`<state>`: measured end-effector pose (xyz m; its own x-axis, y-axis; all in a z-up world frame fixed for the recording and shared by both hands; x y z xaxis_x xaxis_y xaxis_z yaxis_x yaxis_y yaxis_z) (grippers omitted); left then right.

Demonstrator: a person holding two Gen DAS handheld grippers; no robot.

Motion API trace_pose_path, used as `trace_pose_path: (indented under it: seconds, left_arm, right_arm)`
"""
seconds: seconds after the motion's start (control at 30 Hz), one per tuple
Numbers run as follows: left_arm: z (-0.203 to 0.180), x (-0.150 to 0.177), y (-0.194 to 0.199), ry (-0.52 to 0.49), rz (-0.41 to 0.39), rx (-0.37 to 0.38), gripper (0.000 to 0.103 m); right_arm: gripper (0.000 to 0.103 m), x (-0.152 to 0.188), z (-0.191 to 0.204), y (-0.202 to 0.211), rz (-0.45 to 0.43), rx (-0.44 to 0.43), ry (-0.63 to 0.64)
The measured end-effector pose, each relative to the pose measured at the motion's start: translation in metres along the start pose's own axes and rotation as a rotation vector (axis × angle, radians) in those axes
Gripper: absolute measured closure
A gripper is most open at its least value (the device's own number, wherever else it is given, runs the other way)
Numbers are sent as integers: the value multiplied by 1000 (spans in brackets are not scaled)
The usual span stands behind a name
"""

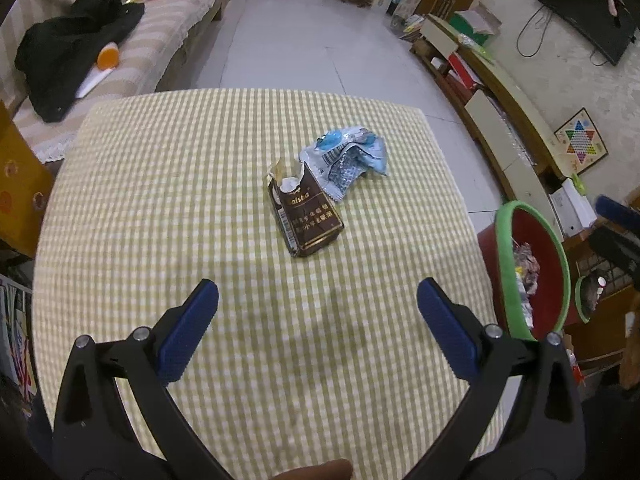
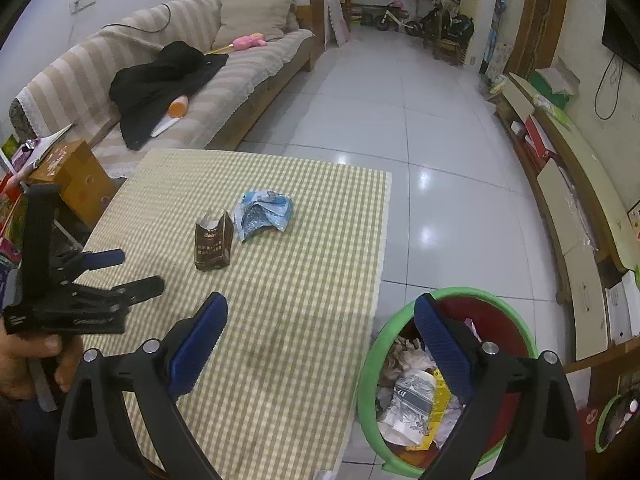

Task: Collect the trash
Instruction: 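Move both open grippers back over the table toward the cigarette box and wrapper, then grasp the brown cigarette box with the left gripper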

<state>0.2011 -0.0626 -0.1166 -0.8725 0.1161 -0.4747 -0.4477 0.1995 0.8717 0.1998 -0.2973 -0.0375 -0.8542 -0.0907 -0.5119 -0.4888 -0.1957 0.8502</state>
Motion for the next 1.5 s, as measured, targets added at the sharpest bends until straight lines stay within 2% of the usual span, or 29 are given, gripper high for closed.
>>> trace_pose_path:
  seconds: [0.33, 0.67, 0.83, 0.97, 1.2, 1.3, 1.5]
  left_arm:
    - [2, -23, -61, -6, 57, -86, 6]
    - [22, -25, -93, 74, 95, -136, 7]
    - [25, -27, -102, 75, 112, -144, 19]
    - [29, -27, -101, 71, 103, -130, 24]
    - [45, -26, -93, 61, 95, -100, 54]
    - [53, -26, -92, 56, 93, -70, 54]
    - [64, -22, -78, 50, 79, -82, 56]
  right_arm:
    - [10, 4, -12, -15, 22, 22, -35]
    - [10, 3, -18, -23, 35, 24, -38]
    - [10, 3, -18, -26, 40, 18, -34]
    - [10, 2, -14, -29, 42, 17, -23]
    - [10, 6, -3, -39, 63, 17, 7]
    - [10, 9, 4, -44, 74, 17, 25]
    - [10, 10, 8, -49, 79, 16, 30]
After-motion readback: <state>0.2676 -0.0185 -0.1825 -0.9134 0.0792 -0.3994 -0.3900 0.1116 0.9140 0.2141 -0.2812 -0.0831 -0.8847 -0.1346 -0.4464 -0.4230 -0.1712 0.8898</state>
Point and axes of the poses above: each gripper's, at about its wrist camera, not at the fingertips, and y roughly against the way its jaws point, z to its left, x to its underside, the point moved 5 cm from there along -y, roughly the way its jaws point, and after that the axes turned 13 degrees about -y, right-handed, at the moved point
